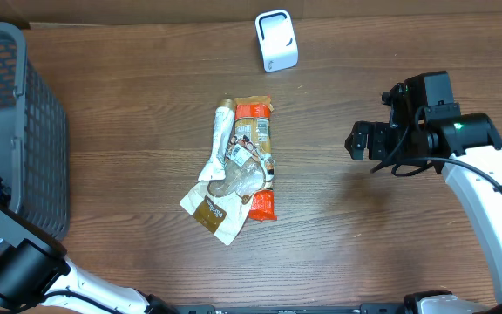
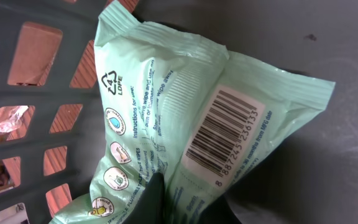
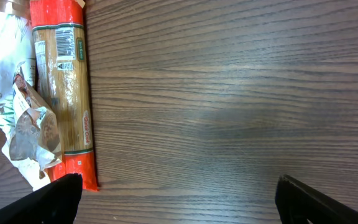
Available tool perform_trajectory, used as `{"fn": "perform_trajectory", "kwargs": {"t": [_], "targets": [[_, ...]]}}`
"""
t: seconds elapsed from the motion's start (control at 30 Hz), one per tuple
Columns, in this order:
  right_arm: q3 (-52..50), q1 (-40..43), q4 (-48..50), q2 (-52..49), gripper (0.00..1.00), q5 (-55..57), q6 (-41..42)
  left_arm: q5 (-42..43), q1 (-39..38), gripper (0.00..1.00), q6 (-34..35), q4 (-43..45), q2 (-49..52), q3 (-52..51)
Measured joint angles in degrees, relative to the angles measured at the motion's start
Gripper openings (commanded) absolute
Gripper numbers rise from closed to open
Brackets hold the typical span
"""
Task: Scan the item barcode
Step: 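Lift the green packet out of the basket with the left gripper, then lay the green packet right of the pile and release, raise left gripper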
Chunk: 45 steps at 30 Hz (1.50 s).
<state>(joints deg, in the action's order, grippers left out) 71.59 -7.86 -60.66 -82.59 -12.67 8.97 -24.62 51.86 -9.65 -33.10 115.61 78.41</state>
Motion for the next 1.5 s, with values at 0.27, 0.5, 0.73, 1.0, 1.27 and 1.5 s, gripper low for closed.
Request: {"fn": "perform_trajectory", "kwargs": {"t": [0.27,0.5,0.73,1.0,1.27,1.5], "targets": [[0.0,0.0,0.0,0.0,1.0,0.0,0.0,6.7,-0.5,0.04,0.2,-10.2,0.5,5.7],[0.0,0.0,0.9,0.0,1.0,0.0,0.0,20.8,-3.2,0.04,1.8,-20.1,1.6,21.7],[0.0,0.0,0.8,0.0,1.0,0.0,0.0,36.7,-4.7,0.04,4.3,-27.0,-2.2,41.7],[0.0,0.0,0.5,0.0,1.0,0.0,0.0,48.5,-12.7,0.04,8.0,-39.3,-16.7,50.3],[0.0,0.0,0.4,0.0,1.0,0.0,0.0,42.8,-35.9,0.04,8.9,-47.8,-18.9,48.5],[0.0,0.0,0.0,0.0,1.0,0.0,0.0,36.7,-52.4,0.04,13.9,-39.6,-13.7,31.5]]}}
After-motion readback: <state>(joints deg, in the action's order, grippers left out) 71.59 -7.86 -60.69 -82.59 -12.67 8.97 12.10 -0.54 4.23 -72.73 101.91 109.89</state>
